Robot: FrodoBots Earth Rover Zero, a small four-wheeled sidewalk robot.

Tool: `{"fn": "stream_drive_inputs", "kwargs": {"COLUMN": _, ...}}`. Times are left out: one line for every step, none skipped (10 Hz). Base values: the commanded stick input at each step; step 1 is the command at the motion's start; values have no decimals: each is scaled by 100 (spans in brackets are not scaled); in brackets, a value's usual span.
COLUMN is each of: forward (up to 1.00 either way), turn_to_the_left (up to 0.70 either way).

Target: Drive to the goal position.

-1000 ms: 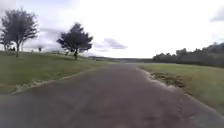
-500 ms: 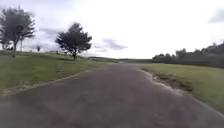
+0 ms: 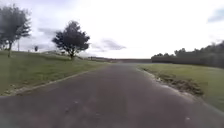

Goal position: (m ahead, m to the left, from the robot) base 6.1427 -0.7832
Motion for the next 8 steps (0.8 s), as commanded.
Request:
{"fn": "stream_drive_inputs", "kwargs": {"forward": 70, "turn_to_the_left": 0}}
{"fn": "stream_drive_inputs", "kwargs": {"forward": 70, "turn_to_the_left": 0}}
{"fn": "stream_drive_inputs", "kwargs": {"forward": 70, "turn_to_the_left": 0}}
{"fn": "stream_drive_inputs", "kwargs": {"forward": 70, "turn_to_the_left": 0}}
{"fn": "stream_drive_inputs", "kwargs": {"forward": 70, "turn_to_the_left": 0}}
{"fn": "stream_drive_inputs", "kwargs": {"forward": 70, "turn_to_the_left": 0}}
{"fn": "stream_drive_inputs", "kwargs": {"forward": 70, "turn_to_the_left": 0}}
{"fn": "stream_drive_inputs", "kwargs": {"forward": 70, "turn_to_the_left": 0}}
